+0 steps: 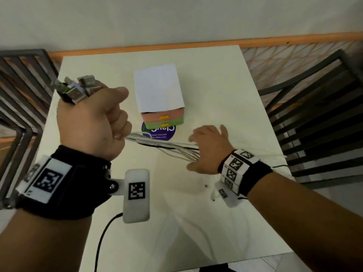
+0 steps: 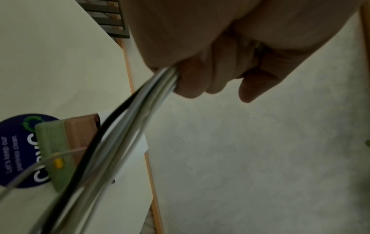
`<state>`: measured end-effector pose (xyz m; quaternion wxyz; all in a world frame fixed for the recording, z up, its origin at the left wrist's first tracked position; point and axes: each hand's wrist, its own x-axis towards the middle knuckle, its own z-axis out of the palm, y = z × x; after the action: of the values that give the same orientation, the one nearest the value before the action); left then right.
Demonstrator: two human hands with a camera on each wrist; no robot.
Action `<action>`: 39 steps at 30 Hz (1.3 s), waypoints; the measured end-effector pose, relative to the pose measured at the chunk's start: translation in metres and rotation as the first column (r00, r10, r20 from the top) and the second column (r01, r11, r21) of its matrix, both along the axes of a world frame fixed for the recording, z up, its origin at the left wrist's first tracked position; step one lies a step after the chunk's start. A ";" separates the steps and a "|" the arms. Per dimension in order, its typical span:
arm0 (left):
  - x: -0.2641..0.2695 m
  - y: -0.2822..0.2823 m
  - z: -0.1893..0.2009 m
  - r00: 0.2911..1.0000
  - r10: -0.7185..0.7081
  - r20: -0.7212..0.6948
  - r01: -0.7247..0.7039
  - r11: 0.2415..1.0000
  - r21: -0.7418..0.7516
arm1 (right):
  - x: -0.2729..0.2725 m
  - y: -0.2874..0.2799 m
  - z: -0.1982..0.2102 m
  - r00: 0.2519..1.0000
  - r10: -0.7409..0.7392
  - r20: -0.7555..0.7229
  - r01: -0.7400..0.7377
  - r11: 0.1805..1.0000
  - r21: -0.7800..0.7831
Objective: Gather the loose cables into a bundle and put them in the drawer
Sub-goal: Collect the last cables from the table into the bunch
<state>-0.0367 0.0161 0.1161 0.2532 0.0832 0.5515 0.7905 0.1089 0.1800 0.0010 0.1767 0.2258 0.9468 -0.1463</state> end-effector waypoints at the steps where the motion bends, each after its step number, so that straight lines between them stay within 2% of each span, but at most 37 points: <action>1: 0.003 0.004 0.001 1.000 -0.013 -0.012 0.013 1.000 0.004 | -0.008 -0.016 0.016 0.981 0.019 -0.194 -0.040 0.994 -0.103; 3: 0.011 0.012 0.000 0.998 -0.052 -0.041 0.052 0.999 0.008 | -0.026 -0.046 0.046 0.846 -0.024 -0.532 -0.155 0.945 -0.289; 4: 0.016 0.015 -0.001 0.996 -0.064 -0.054 0.064 0.998 0.012 | -0.035 -0.057 0.056 0.779 -0.062 -0.623 -0.215 0.908 -0.359; 6: 0.022 0.018 -0.002 0.995 -0.070 -0.066 0.072 0.997 0.026 | -0.050 -0.070 0.066 0.712 -0.134 -0.689 -0.280 0.846 -0.453; 8: 0.027 0.016 -0.003 0.993 -0.102 -0.052 0.104 0.994 0.039 | -0.055 -0.072 0.063 0.721 -0.126 -0.681 -0.282 0.845 -0.454; 12: 0.038 0.010 -0.004 0.973 -0.223 -0.067 0.224 0.975 0.010 | -0.047 -0.059 0.037 0.854 -0.071 -0.515 -0.196 0.874 -0.445; 14: 0.037 0.006 -0.002 0.969 -0.234 -0.075 0.235 0.972 0.002 | -0.042 -0.047 0.026 0.907 -0.111 -0.407 -0.079 0.903 -0.422; 17: 0.032 0.000 0.004 0.974 -0.214 -0.071 0.216 0.976 0.022 | -0.034 -0.023 0.004 0.945 -0.209 -0.251 0.118 0.935 -0.335; 21: 0.023 -0.004 0.012 0.977 -0.207 -0.051 0.209 0.977 0.032 | -0.019 0.011 -0.019 0.944 -0.318 -0.089 0.294 0.933 -0.207; 24: 0.010 -0.010 0.018 0.980 -0.191 -0.046 0.194 0.979 0.058 | -0.001 0.034 -0.029 0.893 -0.450 0.014 0.448 0.884 -0.133; 26: 0.009 -0.015 0.020 0.980 -0.186 -0.071 0.190 0.981 0.050 | 0.004 0.040 -0.031 0.858 -0.513 0.033 0.513 0.850 -0.122; 28: 0.011 -0.015 0.018 0.980 -0.185 -0.079 0.189 0.980 0.053 | 0.004 0.042 -0.034 0.832 -0.553 0.038 0.553 0.823 -0.132; 30: 0.010 -0.013 0.016 0.981 -0.180 -0.075 0.184 0.982 0.048 | 0.007 0.037 -0.033 0.832 -0.544 0.108 0.554 0.824 -0.116; 32: 0.006 -0.014 0.016 0.983 -0.169 -0.074 0.172 0.984 0.041 | 0.011 0.026 -0.034 0.868 -0.436 0.238 0.454 0.891 -0.026; 33: 0.005 -0.014 0.017 0.984 -0.163 -0.069 0.166 0.985 0.046 | 0.012 0.021 -0.031 0.895 -0.348 0.278 0.347 0.936 0.053; 34: 0.004 -0.014 0.017 0.986 -0.154 -0.061 0.158 0.986 0.053 | 0.010 0.015 -0.025 0.933 -0.250 0.258 0.229 0.967 0.107; 35: 0.005 -0.014 0.018 0.988 -0.147 -0.048 0.149 0.987 0.059 | 0.006 0.006 -0.013 0.977 -0.152 0.151 0.140 0.986 0.089; 36: 0.005 -0.012 0.018 0.989 -0.145 -0.030 0.146 0.987 0.067 | 0.001 -0.006 0.005 0.996 -0.077 -0.038 0.077 0.997 -0.002; 37: 0.007 -0.011 0.018 0.989 -0.145 -0.012 0.145 0.986 0.077 | -0.006 -0.021 0.028 0.961 -0.041 -0.272 0.001 0.990 -0.144; 38: 0.008 -0.009 0.019 0.990 -0.143 0.010 0.142 0.986 0.084 | -0.014 -0.035 0.048 0.884 -0.060 -0.463 -0.090 0.951 -0.296; 39: 0.009 -0.007 0.018 0.990 -0.139 0.035 0.136 0.987 0.089 | -0.022 -0.047 0.065 0.819 -0.108 -0.563 -0.188 0.877 -0.441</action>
<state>-0.0274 0.0087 0.1345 0.3146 0.1156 0.5045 0.7957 0.0872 0.1334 0.0657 -0.0622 0.0998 0.8941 -0.4322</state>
